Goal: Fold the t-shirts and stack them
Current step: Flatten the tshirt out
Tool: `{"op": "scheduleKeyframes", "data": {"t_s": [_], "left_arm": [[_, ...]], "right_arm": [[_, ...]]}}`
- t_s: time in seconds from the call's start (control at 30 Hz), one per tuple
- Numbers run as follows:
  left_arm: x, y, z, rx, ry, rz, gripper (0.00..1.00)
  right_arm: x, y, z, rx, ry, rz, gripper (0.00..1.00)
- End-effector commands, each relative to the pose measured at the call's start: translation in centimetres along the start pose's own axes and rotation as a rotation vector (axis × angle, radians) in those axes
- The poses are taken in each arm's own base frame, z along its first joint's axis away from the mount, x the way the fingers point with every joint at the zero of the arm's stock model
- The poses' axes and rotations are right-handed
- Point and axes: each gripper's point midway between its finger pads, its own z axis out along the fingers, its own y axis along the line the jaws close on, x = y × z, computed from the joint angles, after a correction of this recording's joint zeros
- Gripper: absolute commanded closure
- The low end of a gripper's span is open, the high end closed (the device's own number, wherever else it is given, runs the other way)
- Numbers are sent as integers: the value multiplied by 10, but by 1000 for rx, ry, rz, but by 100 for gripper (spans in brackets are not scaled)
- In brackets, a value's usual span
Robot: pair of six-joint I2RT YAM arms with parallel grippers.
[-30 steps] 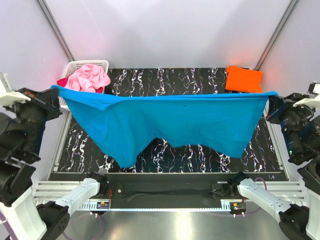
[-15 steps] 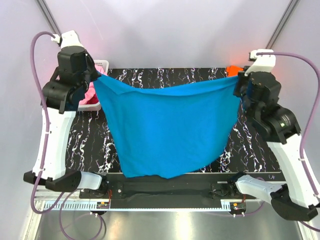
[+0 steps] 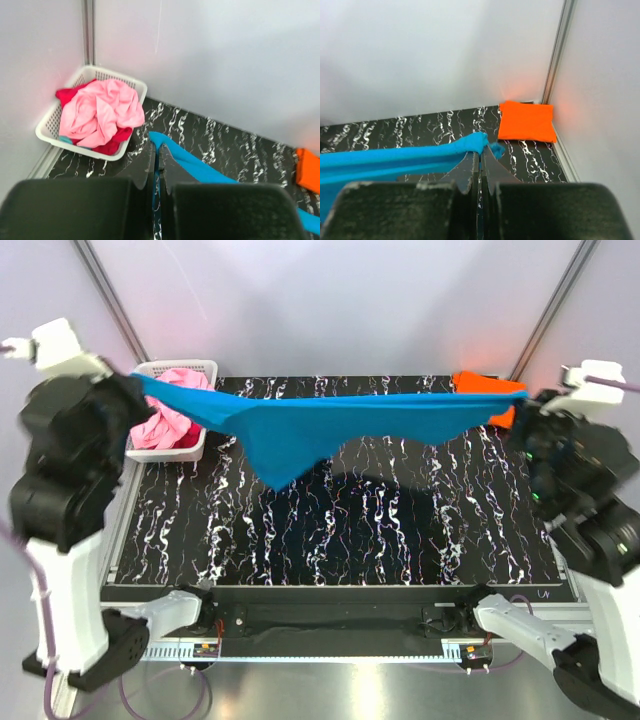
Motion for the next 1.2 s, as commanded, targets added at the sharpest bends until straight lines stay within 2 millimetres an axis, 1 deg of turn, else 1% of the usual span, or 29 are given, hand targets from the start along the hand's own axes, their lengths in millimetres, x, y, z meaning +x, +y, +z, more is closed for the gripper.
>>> {"op": "scheduleKeyframes", "data": {"t_s": [0.0,0.07,0.13,0.17,0.27,0.37,0.4,0.47,0.5,0.53,0.57,0.6,0.63,0.67,0.7,0.73,0.77,0.8,0.83,0.87,0.9,0.93,0.97,1.0,1.03,1.07,1.1,1.13,1.17], "left_arm": [[-30,20,-45,6,-112,-20,100],[-32,28,-63,12,-135,-37,100],[-35,33,-75,19,-156,-53,100],[-41,36,-85,30,-178,-65,100],[-54,37,-99,50,-216,-83,100],[-60,35,-93,34,-223,-80,100],[-57,31,-80,16,-201,-66,100],[-51,30,-59,-35,-171,-48,100],[-38,23,-31,-66,-116,-28,100],[-28,19,-16,-81,-84,-17,100],[-11,14,6,-98,-32,2,100],[3,8,23,-105,8,-5,100],[23,-3,51,-110,57,6,100],[52,-5,71,-128,125,24,100],[71,-10,87,-137,166,12,100],[109,-13,115,-163,251,42,100],[128,-16,128,-173,288,40,100],[147,-18,142,-187,324,36,100],[164,-16,155,-220,342,41,100],[193,-14,177,-253,395,59,100],[205,-12,189,-275,409,60,100],[217,-10,200,-295,425,66,100],[238,-7,224,-327,461,78,100],[244,-7,236,-340,463,81,100],[239,-9,253,-341,441,63,100],[244,-9,266,-349,442,60,100],[276,-6,288,-370,488,87,100],[284,-6,302,-372,488,92,100],[269,-12,319,-361,439,69,100]], "right_arm": [[-16,-24,-28,13,-56,21,100],[-16,-32,-41,10,-59,25,100],[-18,-36,-50,0,-62,30,100],[-20,-39,-55,-9,-72,39,100],[-26,-41,-62,-22,-87,46,100],[-29,-44,-59,1,-100,39,100],[-20,-43,-51,25,-82,21,100],[-13,-39,-36,68,-76,20,100],[6,-33,-23,85,-39,0,100],[13,-26,-9,101,-34,4,100],[23,-23,2,129,-17,6,100],[45,-15,14,138,24,-15,100],[56,-3,31,144,38,6,100],[70,1,44,151,57,7,100],[94,6,56,152,102,-1,100],[113,16,75,157,131,38,100],[130,15,89,154,162,53,100],[158,18,99,157,212,54,100],[178,26,117,157,236,78,100],[195,26,128,159,261,80,100],[210,25,138,164,283,77,100],[235,26,157,182,327,66,100],[247,30,168,159,350,81,100],[250,27,181,165,352,87,100],[270,23,203,162,376,88,100],[278,19,215,162,387,93,100],[275,18,231,157,372,104,100],[292,11,251,163,384,101,100],[298,14,262,129,395,106,100]]}}
